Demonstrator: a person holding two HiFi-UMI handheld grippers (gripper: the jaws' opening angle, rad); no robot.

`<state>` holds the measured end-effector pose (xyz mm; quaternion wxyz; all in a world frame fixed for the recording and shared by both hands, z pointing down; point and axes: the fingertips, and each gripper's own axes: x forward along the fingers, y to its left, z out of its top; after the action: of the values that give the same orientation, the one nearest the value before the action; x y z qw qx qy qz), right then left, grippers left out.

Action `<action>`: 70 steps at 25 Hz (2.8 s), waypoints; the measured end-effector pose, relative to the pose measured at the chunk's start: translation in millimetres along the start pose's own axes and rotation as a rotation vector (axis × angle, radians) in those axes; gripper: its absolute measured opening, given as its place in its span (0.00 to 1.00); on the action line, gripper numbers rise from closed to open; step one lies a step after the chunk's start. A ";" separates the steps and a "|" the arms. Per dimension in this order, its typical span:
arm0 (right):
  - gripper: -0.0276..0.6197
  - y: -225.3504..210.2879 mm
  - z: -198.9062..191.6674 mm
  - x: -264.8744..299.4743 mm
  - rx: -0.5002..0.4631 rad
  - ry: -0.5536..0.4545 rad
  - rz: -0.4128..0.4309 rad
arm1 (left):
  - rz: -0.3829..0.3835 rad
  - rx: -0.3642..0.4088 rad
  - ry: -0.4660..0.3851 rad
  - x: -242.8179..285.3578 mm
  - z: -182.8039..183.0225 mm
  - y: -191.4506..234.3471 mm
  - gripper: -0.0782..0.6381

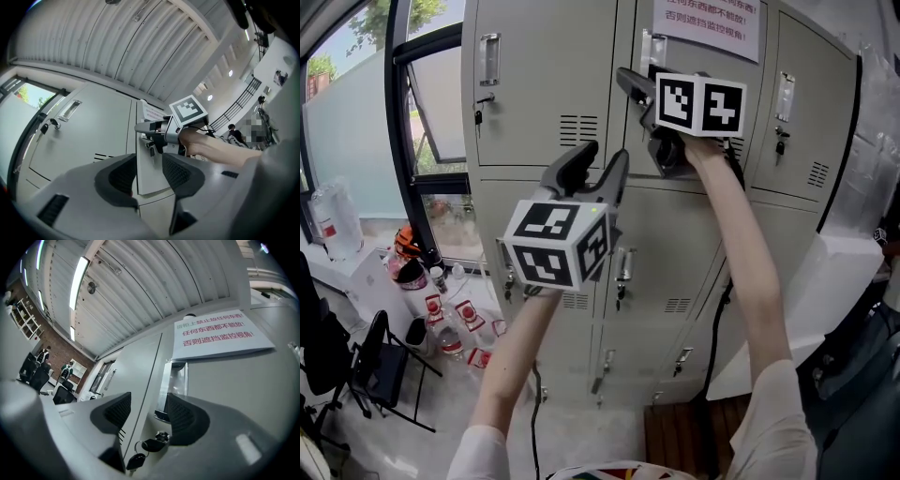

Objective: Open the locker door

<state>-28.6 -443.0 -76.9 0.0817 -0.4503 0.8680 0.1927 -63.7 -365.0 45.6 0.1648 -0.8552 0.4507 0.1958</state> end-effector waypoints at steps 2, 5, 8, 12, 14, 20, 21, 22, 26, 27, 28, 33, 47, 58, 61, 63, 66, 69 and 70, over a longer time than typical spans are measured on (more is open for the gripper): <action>0.40 5.1 2.7 -8.7 -0.036 -0.003 0.004 | -0.031 -0.011 0.011 4.3 -2.9 -7.9 0.34; 0.40 13.2 8.9 -23.5 -0.077 -0.006 0.024 | -0.050 -0.021 0.029 11.4 -9.7 -15.8 0.35; 0.39 18.6 14.3 -39.4 -0.084 -0.013 0.050 | -0.070 -0.077 0.030 17.0 -16.2 -22.1 0.36; 0.39 23.4 20.8 -60.7 -0.124 -0.028 0.063 | -0.116 -0.133 0.042 22.1 -21.5 -32.2 0.36; 0.39 25.7 24.9 -70.7 -0.132 -0.040 0.072 | -0.145 -0.138 0.052 23.1 -23.3 -37.5 0.36; 0.39 28.6 34.3 -100.5 -0.138 -0.068 0.084 | -0.205 -0.121 0.069 23.7 -31.0 -56.2 0.36; 0.39 30.2 33.6 -103.3 -0.149 -0.063 0.086 | -0.205 -0.102 0.069 23.5 -31.3 -59.5 0.36; 0.39 32.0 32.4 -105.8 -0.167 -0.058 0.087 | -0.202 -0.083 0.069 23.1 -31.3 -62.5 0.35; 0.39 27.1 30.4 -118.2 -0.242 -0.051 0.036 | -0.215 -0.082 0.059 20.6 -29.8 -73.7 0.27; 0.39 23.9 31.2 -122.8 -0.250 -0.054 0.021 | -0.226 -0.088 0.058 20.3 -29.2 -76.4 0.27; 0.39 20.8 32.4 -128.0 -0.253 -0.060 0.008 | -0.236 -0.094 0.059 19.9 -28.6 -78.9 0.27; 0.39 14.2 37.9 -156.4 -0.256 -0.091 -0.017 | -0.292 -0.108 0.059 15.6 -23.1 -94.6 0.26; 0.37 2.1 13.5 -240.4 -0.387 -0.048 -0.155 | -0.501 -0.161 0.019 7.4 -9.0 -163.8 0.27; 0.37 -21.3 9.1 -293.4 -0.416 -0.010 -0.262 | -0.682 -0.204 0.004 13.4 -5.9 -229.4 0.27; 0.37 -28.0 7.5 -304.2 -0.422 0.003 -0.288 | -0.700 -0.182 -0.008 16.6 -5.6 -245.0 0.27; 0.37 -31.8 7.2 -310.9 -0.430 0.014 -0.304 | -0.702 -0.166 -0.019 18.7 -5.5 -253.7 0.28; 0.37 -36.8 6.3 -321.9 -0.437 0.032 -0.329 | -0.713 -0.168 -0.022 22.1 -5.8 -265.9 0.29; 0.37 -40.5 5.7 -334.5 -0.437 0.052 -0.354 | -0.717 -0.163 -0.023 24.3 -7.0 -278.2 0.30; 0.37 -42.0 7.3 -338.4 -0.440 0.057 -0.364 | -0.722 -0.165 -0.026 25.8 -6.2 -282.1 0.30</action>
<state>202.0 -208.0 12.2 -0.0091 -0.6108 0.7122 0.3459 186.5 -234.0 68.2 0.1597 -0.9670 0.1004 0.1714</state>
